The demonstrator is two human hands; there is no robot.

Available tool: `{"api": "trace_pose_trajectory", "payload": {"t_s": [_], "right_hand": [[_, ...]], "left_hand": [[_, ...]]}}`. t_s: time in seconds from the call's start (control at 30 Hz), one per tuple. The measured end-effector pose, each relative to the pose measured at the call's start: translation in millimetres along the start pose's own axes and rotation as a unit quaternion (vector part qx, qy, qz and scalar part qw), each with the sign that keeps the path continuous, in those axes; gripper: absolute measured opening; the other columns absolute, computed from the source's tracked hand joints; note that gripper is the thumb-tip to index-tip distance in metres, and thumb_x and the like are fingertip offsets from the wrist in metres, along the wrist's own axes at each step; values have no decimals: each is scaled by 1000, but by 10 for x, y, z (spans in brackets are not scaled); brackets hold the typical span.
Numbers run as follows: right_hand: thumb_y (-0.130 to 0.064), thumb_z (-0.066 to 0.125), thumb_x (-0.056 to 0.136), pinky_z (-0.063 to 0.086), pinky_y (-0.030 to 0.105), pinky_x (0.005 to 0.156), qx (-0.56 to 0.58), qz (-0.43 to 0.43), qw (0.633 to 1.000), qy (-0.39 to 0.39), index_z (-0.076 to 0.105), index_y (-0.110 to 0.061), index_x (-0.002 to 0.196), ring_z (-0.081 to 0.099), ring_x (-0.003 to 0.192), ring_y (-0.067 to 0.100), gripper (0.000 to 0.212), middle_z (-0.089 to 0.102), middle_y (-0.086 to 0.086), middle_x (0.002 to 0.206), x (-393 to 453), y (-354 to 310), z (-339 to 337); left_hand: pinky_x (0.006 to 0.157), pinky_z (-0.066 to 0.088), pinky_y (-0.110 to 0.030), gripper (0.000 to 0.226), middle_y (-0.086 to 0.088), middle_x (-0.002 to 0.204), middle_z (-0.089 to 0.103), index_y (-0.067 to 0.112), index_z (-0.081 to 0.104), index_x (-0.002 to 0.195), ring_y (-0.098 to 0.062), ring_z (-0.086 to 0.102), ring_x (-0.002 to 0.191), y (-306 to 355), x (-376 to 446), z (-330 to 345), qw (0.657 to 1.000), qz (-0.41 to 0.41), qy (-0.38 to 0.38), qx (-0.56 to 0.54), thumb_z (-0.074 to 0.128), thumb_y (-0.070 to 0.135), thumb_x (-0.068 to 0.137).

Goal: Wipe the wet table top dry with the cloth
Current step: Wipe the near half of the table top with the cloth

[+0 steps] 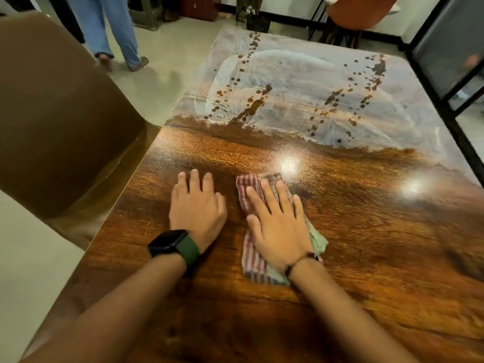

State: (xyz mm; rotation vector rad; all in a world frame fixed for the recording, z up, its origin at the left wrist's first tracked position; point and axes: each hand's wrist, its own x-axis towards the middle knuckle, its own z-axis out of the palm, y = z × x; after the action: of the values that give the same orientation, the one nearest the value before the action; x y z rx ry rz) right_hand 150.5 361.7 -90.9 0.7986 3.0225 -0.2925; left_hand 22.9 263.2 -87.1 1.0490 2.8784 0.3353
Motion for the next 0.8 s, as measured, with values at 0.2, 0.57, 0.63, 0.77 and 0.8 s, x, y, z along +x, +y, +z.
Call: {"api": "trace_pose_trajectory", "payload": {"t_s": [0.2,0.57,0.63,0.77,0.8], "right_hand": [[-46,9,99,-9,44,115,-46,70,996,2,-6,-40,146,-13,144,16,50,-10,-8,157,236,1038,-145],[-50,-5,90,-15,41,113,-52,32,998,-17,-13,-40,143,-21,142,19,55,-22,-9,151,-2,1049,-165],[-52,-6,86,-14,39,114,-35,-20,998,-49,-12,-44,142,-21,142,13,57,-19,-15,152,-187,1175,-219],[-51,1,91,-3,46,116,-41,151,988,-5,-4,-39,147,-8,145,14,57,-9,-11,157,-9,2204,-377],[-48,8,95,2,49,116,-34,223,974,12,2,-37,149,-3,146,16,55,-4,-9,158,-5,2500,-443]], "left_hand": [[114,-2,-35,58,-5,156,9,19,10,147,-18,2,143,707,143,212,984,115,-14,-136,14,38,92],[114,3,-42,74,-7,155,13,15,16,146,-24,6,143,750,141,327,990,138,-24,-1,-2,44,80],[114,3,-42,72,-7,154,14,15,18,145,-23,7,143,748,135,331,990,137,-30,0,1,43,81],[114,2,-41,71,-6,155,12,14,16,145,-22,4,143,720,143,342,989,144,-33,-6,0,43,82],[114,2,-41,71,-6,155,13,14,17,145,-22,5,143,720,137,338,989,144,-33,-6,0,43,82]]}}
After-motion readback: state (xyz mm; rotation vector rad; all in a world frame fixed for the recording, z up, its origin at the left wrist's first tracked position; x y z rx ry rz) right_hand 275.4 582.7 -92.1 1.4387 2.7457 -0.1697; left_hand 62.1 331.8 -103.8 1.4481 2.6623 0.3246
